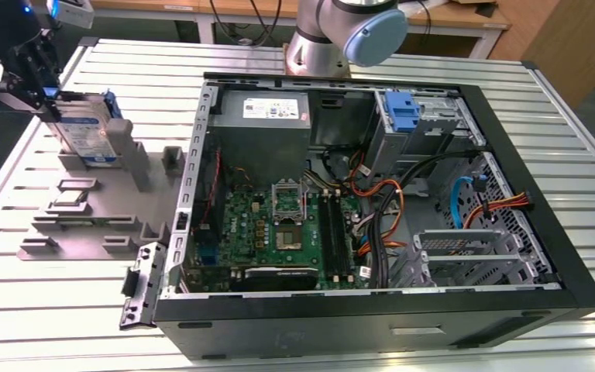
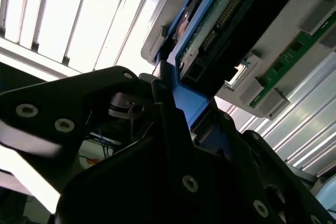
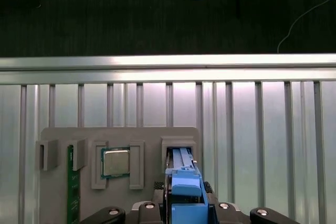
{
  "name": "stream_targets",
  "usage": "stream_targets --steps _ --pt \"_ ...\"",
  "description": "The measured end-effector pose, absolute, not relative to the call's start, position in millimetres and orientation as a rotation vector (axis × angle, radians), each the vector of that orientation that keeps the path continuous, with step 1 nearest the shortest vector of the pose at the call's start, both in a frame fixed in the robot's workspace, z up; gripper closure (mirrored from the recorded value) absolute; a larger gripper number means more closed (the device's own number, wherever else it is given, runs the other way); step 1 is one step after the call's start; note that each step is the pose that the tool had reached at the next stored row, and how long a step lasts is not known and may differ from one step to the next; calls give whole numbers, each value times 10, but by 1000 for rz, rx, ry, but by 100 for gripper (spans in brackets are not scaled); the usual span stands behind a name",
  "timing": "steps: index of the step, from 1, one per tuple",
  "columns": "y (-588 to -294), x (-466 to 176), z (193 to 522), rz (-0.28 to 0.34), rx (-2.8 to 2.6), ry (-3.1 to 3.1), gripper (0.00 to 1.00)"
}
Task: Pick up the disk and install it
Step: 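Pick up the disk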
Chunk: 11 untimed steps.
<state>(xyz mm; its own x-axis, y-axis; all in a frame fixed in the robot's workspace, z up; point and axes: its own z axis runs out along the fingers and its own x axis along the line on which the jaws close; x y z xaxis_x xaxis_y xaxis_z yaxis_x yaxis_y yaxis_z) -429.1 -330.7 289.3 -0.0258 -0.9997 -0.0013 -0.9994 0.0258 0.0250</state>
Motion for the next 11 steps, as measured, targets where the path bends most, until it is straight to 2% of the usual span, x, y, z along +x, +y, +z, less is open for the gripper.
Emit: stream_targets --steps 11 --pt "-3306 -4303 2893 -4 2192 -2250 63"
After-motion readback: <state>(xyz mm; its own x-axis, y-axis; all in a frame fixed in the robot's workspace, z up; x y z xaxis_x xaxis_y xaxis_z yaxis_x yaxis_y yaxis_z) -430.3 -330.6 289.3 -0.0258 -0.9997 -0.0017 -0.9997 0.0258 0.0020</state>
